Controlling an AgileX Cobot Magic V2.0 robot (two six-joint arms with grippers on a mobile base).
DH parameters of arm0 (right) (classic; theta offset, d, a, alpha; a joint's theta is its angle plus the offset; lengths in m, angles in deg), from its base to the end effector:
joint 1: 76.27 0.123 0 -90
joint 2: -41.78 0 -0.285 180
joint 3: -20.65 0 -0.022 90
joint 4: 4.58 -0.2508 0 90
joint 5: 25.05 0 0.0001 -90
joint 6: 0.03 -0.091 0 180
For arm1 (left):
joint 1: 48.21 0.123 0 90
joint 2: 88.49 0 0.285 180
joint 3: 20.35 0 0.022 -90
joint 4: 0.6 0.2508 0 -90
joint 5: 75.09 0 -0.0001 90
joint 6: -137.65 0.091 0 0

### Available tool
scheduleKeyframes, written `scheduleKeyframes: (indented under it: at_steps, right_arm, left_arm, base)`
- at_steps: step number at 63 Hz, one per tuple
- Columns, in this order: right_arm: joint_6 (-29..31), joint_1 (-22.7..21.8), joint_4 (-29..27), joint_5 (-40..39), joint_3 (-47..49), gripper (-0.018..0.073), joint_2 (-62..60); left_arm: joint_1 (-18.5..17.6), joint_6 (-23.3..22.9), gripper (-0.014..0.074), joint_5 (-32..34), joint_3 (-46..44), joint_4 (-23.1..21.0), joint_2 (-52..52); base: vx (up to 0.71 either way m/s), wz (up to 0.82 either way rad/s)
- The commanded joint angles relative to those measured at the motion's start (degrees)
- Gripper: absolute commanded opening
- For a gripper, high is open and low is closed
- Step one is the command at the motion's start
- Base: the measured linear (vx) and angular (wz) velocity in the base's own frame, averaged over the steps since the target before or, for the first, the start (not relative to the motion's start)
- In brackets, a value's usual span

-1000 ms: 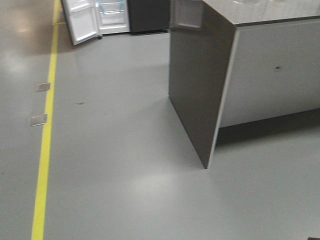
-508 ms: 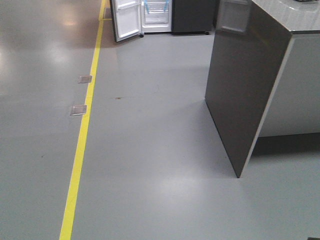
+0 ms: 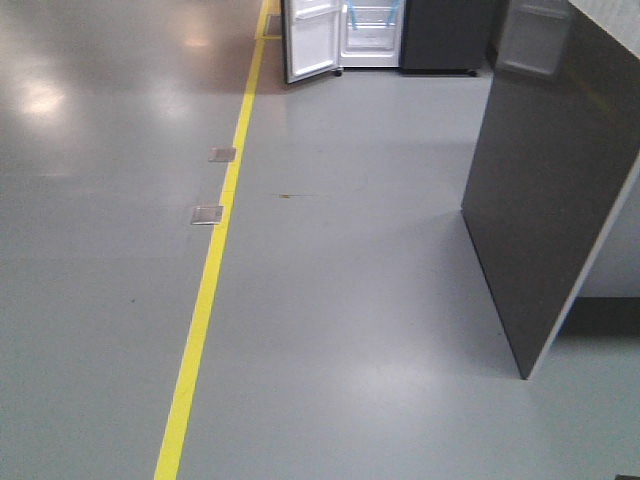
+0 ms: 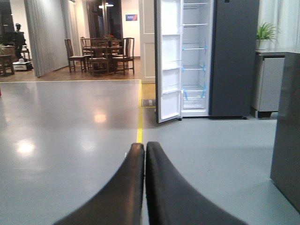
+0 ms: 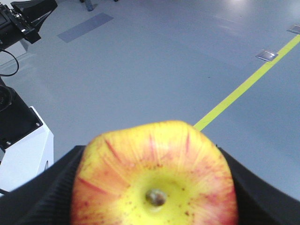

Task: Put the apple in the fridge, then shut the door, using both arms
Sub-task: 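Drive the base away from the counter toward the open fridge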

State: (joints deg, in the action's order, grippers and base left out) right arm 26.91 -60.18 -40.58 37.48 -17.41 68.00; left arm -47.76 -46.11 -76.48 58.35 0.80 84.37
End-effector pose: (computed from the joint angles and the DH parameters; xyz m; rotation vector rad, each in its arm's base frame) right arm 0.0126 0.0531 0.3369 -0.7593 1.9578 0.6601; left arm 0.0566 0.0005 0.2029 -0.0378 1.5220 -0.0262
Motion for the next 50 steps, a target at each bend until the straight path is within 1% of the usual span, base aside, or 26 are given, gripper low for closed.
scheduleKeyframes:
  at_steps: [1,25,50]
  right_arm:
    - [-0.07,0.03,-2.36,-3.08,1.62,0.0398,0.67]
    - [-0.07,0.03,-2.36,-3.02,1.62,0.0398,0.67]
    - [-0.07,0.03,-2.36,-3.02,1.62,0.0398,0.67]
  left_arm:
    - [-0.43,-0.23,-0.0006,4.07,1.2,-0.52,0.89]
    - [-0.43,-0.23,-0.0006,4.07,1.2,-0.52,0.89]
    - [-0.43,-0.23,-0.0006,4.07,1.2,-0.52,0.89]
  base:
    - [0.06,0.23]
    - [0.06,0.22]
    - [0.09,0.08]
